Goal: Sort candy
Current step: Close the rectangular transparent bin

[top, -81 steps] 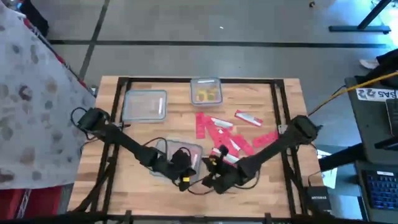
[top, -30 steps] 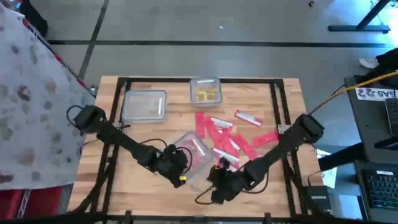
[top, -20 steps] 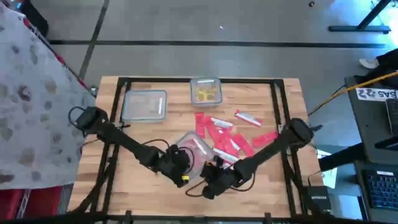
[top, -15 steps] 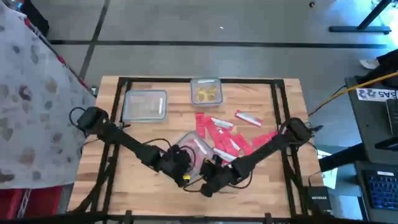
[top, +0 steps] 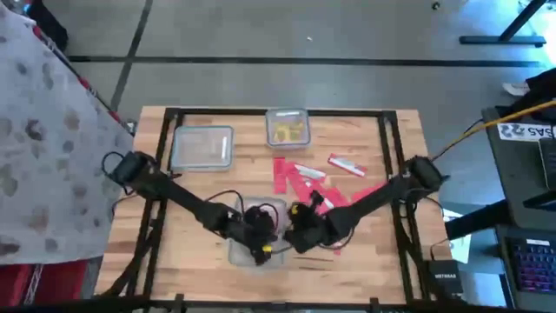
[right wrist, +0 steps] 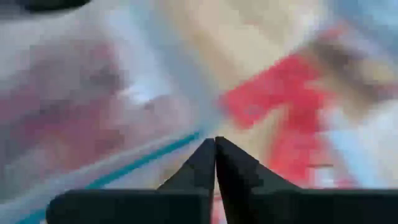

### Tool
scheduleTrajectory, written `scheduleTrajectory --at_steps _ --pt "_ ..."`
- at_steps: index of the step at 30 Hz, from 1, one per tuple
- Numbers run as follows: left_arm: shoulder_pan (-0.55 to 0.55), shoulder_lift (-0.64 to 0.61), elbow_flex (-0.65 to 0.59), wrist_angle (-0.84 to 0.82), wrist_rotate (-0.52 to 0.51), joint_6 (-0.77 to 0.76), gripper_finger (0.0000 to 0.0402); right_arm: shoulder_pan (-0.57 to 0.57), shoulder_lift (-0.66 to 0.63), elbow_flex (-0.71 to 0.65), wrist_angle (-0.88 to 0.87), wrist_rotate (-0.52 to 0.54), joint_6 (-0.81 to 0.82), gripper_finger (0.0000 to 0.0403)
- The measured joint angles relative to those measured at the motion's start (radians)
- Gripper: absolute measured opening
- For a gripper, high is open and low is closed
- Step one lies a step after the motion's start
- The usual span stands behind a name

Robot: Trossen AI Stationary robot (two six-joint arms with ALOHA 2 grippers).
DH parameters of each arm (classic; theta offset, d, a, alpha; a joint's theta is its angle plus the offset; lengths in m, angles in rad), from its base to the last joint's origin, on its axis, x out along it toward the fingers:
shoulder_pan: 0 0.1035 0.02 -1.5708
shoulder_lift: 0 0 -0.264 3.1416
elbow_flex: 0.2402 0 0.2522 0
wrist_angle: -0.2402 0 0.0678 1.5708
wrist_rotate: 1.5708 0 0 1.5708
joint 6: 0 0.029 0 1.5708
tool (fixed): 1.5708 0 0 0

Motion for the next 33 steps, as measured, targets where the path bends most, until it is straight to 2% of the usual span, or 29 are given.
scheduleTrajectory --at_steps 3,7,13,16,19,23,29,33 --pt "0.014 0.003 -0.001 0.027 0.004 0.023 0.0000 0.009 -0.044 0.000 -0.044 0.004 0.027 0.0000" --pt "0.033 0.003 -0.001 0.028 0.000 0.031 0.0000 0.055 -0.085 0.000 0.037 -0.012 0.002 0.0000" --pt "0.067 0.004 -0.001 0.027 -0.052 0.046 0.0000 0.138 -0.063 0.003 0.369 -0.322 -0.146 0.0000" --pt "0.083 0.005 -0.001 0.027 -0.082 0.052 0.0000 0.157 -0.011 0.001 0.491 -0.395 -0.240 0.0000" --pt "0.102 0.005 -0.001 0.026 -0.095 0.057 0.0000 0.153 0.035 0.001 0.508 -0.378 -0.233 0.0000" --pt "0.115 0.005 -0.001 0.018 -0.113 0.071 0.0000 0.115 0.073 0.004 0.436 -0.313 -0.158 0.0000" --pt "0.107 0.005 -0.001 0.025 -0.108 0.065 0.0000 0.091 0.062 0.002 0.239 -0.152 -0.055 0.0000" --pt "0.094 0.000 -0.001 0.047 -0.113 0.069 0.0000 0.087 0.041 0.003 0.086 -0.086 0.032 0.0000"
